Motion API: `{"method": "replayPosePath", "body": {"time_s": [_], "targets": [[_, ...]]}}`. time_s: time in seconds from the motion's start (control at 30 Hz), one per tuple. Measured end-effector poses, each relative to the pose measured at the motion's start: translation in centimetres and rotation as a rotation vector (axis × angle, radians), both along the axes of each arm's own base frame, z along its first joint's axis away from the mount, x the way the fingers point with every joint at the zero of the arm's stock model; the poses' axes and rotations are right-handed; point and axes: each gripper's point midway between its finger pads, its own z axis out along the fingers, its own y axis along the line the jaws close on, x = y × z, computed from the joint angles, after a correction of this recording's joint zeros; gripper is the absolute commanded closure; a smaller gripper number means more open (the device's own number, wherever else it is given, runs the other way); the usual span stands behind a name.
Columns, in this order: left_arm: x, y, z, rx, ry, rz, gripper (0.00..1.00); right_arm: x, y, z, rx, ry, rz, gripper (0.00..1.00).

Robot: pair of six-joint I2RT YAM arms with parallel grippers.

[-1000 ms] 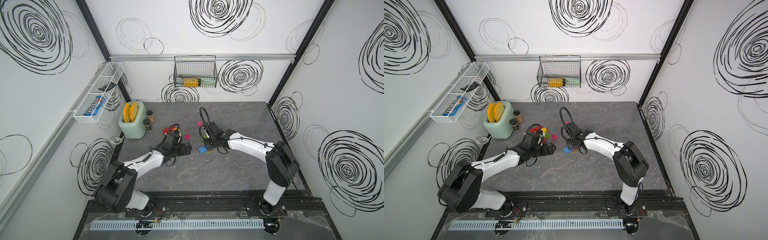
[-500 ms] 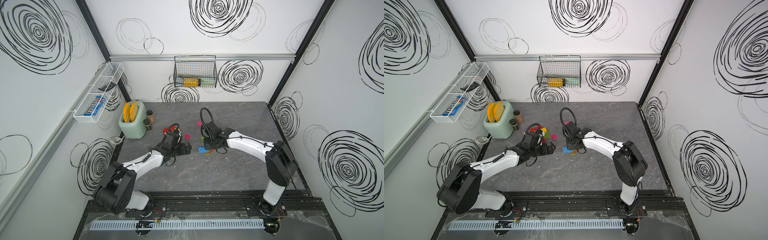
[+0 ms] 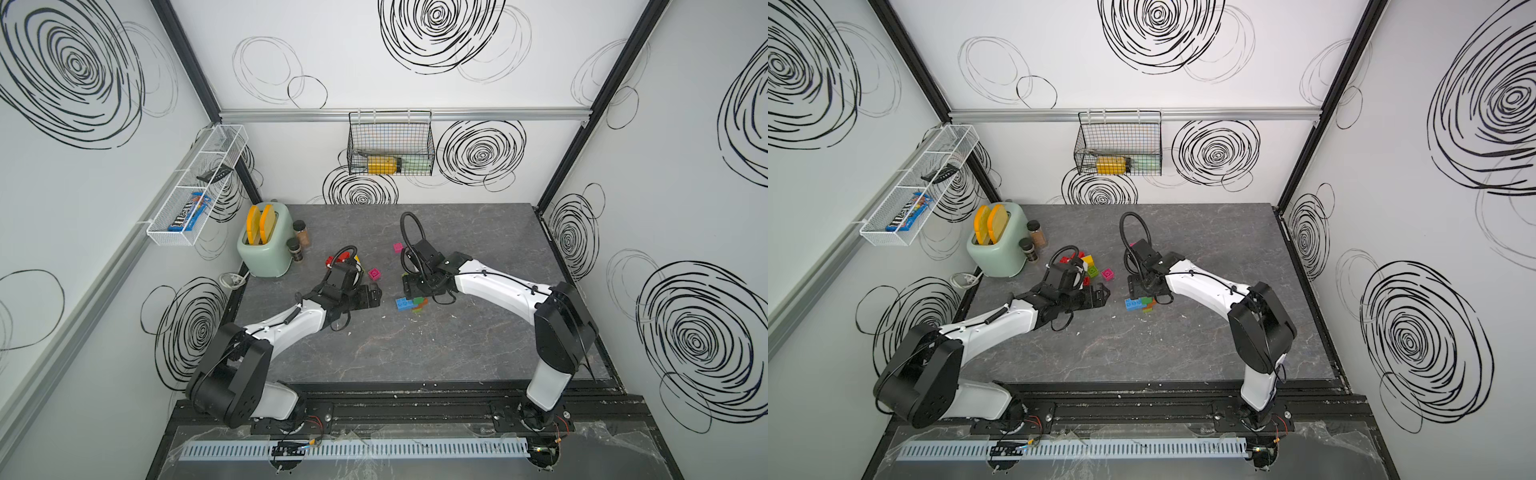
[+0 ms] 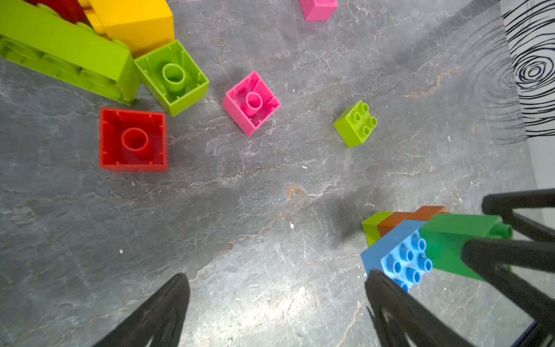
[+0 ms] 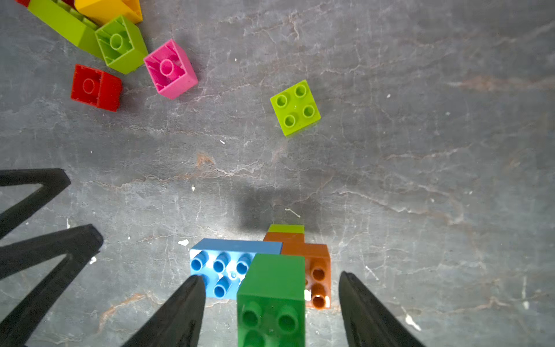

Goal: Assemble the number 4 with lego
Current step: Pick up the lego brick from the center of the board.

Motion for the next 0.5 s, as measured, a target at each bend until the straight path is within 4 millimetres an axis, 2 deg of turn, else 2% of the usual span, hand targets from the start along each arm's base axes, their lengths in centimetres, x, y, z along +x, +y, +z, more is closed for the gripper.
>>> {"method": "replayPosePath", "body": {"time_s": [0.1,0.27,0.37,0.5], "targets": [[0.1,0.2,0.0,0.007,-0.003,0.010,0.04,2.0,-0.2,1.1,0.077,-0.028,0.002,0.08],[0.4,1.2,-0.2,0.031,0.000,0.044,0.04,6.3,-2.2,1.4,0.139,-0.056,-0.023,0.09],[0.8,2.0,-0.1,0.049,-0.002,0.079,0.04,10.1,-2.3,0.4,0.141,-0.064,-0.007,0.07],[1.4,2.8,0.5,0.057,-0.024,0.118,0.04,14.4,-1.0,-1.8,0.110,-0.087,0.031,0.06]]}}
